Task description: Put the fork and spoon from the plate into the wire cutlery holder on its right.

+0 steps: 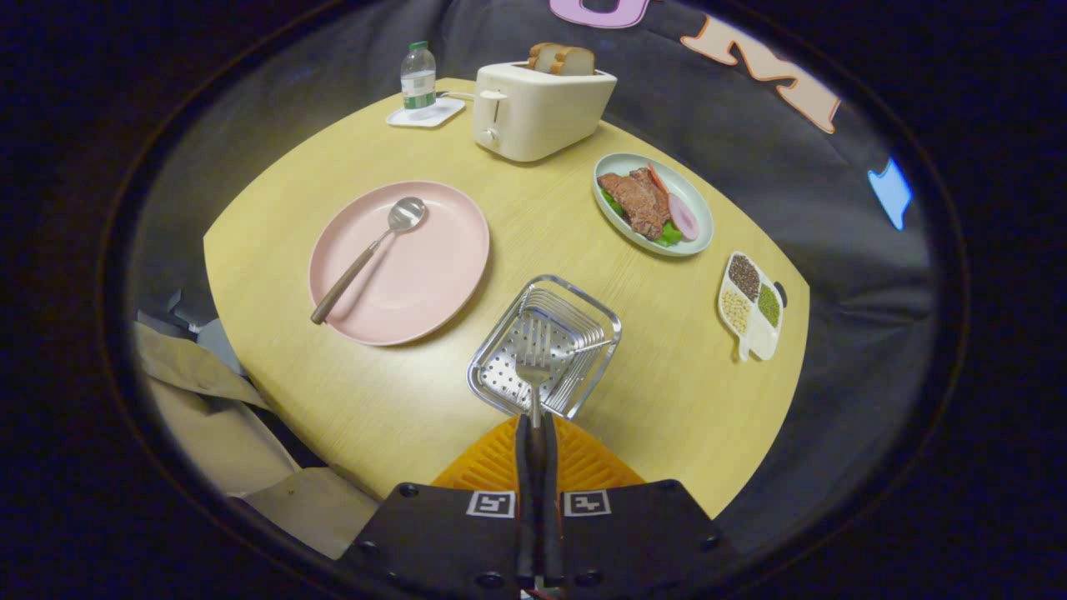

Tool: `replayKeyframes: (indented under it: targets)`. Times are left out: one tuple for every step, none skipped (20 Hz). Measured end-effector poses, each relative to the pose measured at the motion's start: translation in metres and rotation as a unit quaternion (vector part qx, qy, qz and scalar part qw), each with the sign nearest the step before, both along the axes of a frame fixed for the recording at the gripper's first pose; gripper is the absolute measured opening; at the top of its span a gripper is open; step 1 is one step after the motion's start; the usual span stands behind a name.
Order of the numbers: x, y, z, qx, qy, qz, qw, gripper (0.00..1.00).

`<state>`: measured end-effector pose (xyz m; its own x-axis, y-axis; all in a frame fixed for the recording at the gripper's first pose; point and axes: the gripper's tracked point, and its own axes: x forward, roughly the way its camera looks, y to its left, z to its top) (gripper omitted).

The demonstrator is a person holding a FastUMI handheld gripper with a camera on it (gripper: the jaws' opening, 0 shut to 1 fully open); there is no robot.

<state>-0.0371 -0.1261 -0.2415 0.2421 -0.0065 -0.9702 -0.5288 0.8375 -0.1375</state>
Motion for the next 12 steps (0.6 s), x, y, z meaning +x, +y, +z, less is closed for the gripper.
replayKeyframes:
  targets:
    - [0.002, -0.002, -0.002, -0.004, 0.003, 0.0, 1.0, 0.07]
    - [0.003, 0.002, -0.001, 0.003, 0.01, 0.0, 1.0, 0.07]
    - [0.003, 0.004, -0.002, 0.006, 0.011, -0.002, 1.0, 0.1]
    - [0.005, 0.005, -0.004, 0.009, 0.011, -0.004, 1.0, 0.11]
    - [0.009, 0.004, -0.002, 0.007, 0.004, -0.005, 1.0, 0.12]
    - [0.012, 0.003, 0.0, 0.007, 0.0, -0.008, 1.0, 0.13]
    - [0.012, 0.005, 0.002, 0.01, -0.004, -0.011, 1.0, 0.28]
    - [0.013, 0.007, 0.002, 0.014, -0.007, -0.013, 1.0, 0.43]
    - [0.013, 0.01, 0.003, 0.022, -0.008, -0.015, 1.0, 0.58]
    - [0.012, 0.013, 0.005, 0.03, -0.01, -0.018, 0.999, 0.72]
    - [0.015, 0.014, 0.002, 0.033, -0.018, -0.02, 0.999, 0.87]
    - [0.016, 0.015, 0.004, 0.034, -0.025, -0.023, 0.999, 1.0]
